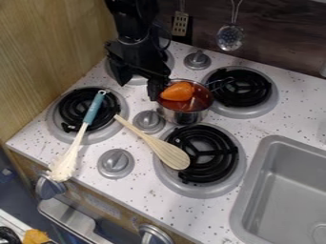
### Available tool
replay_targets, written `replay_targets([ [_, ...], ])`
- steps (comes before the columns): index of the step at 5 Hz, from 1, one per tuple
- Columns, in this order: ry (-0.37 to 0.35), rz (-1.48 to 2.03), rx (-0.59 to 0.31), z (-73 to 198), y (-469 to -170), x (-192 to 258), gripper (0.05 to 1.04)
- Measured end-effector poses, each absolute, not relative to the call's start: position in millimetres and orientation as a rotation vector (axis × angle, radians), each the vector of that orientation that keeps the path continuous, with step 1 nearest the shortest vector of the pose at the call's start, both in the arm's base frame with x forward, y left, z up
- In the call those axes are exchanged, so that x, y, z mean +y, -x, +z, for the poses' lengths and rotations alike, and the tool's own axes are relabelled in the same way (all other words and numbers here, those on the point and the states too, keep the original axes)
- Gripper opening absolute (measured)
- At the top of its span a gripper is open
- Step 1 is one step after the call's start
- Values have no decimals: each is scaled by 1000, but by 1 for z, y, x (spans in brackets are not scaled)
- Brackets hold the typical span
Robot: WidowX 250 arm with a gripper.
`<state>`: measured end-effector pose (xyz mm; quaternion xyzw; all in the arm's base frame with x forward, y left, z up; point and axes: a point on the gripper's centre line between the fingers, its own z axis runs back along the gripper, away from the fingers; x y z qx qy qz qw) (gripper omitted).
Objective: Held cooking stick and place it back
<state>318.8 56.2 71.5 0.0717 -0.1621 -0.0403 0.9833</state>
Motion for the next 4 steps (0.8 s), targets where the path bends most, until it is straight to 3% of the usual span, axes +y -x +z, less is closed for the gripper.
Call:
replay_targets([
  [2, -152, 46, -295, 59, -313, 54, 1000],
  [4, -200, 400, -254, 52, -297, 50, 1000],
])
